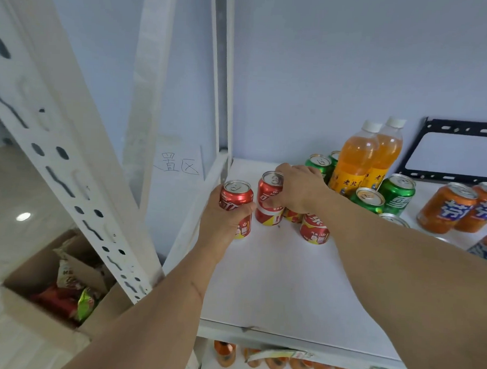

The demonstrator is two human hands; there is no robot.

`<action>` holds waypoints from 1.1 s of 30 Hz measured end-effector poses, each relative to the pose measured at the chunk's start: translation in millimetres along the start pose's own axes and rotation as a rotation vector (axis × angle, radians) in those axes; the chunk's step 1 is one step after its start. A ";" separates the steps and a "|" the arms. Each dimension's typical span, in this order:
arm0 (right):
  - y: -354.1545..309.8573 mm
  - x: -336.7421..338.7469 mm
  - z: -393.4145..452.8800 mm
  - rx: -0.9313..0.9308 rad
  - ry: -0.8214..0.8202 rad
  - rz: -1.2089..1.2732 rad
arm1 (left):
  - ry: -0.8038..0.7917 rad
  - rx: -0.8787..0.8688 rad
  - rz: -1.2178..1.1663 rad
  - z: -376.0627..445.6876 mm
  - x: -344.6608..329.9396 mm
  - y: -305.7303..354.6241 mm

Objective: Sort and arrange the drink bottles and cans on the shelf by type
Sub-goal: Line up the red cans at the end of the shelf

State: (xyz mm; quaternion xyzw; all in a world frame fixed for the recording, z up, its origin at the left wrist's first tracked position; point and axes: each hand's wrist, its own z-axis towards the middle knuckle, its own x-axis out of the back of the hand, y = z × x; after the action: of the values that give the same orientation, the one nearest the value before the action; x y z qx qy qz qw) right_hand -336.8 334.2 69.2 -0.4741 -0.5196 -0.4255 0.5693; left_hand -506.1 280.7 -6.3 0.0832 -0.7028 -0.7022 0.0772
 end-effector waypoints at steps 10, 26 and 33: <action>1.6 24.9 -3.4 -0.071 -0.039 0.287 | 0.053 -0.040 0.045 24.6 -5.4 17.8; 21.8 4.3 21.6 -0.004 0.005 -0.029 | 0.068 0.002 0.312 77.7 -34.4 19.2; 20.5 2.3 31.5 -0.039 0.021 -0.079 | 0.086 0.010 0.328 90.7 -35.6 10.6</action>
State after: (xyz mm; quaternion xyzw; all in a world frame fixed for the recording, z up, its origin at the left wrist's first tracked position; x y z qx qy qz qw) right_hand -322.5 369.0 69.8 -0.4598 -0.5235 -0.4627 0.5481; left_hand -492.0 377.1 4.5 -0.0023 -0.7065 -0.6724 0.2206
